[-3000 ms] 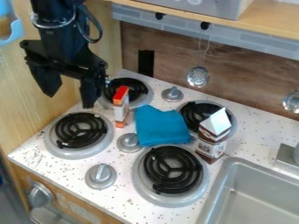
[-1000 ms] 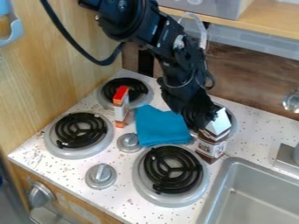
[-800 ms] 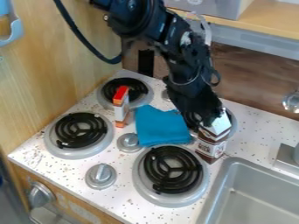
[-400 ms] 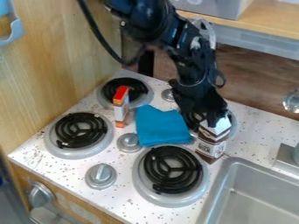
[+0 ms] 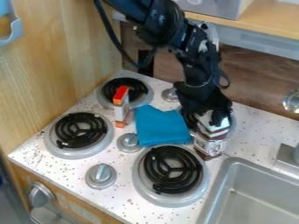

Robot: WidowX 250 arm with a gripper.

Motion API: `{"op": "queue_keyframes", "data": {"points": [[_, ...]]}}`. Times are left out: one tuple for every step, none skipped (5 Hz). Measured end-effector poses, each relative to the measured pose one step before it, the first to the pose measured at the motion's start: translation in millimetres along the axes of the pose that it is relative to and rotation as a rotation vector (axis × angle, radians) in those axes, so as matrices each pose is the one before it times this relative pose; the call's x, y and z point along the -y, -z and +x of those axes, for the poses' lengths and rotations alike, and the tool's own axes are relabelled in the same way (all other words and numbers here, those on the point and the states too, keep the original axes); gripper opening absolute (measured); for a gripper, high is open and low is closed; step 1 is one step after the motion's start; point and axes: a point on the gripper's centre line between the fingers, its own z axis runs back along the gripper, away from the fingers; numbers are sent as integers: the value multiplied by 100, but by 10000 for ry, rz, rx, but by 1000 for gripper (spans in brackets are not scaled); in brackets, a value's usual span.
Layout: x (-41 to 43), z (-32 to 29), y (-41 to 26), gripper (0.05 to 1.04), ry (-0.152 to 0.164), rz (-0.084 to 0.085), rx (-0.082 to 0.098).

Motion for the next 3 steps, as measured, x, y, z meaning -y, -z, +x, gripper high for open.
{"op": "queue_keyframes", "data": {"points": [[987,-206,474,1001,53,-72,-113],[864,262,305,1001,131,-9,1],[-46,-494,760,1001,192,135,-294]]}}
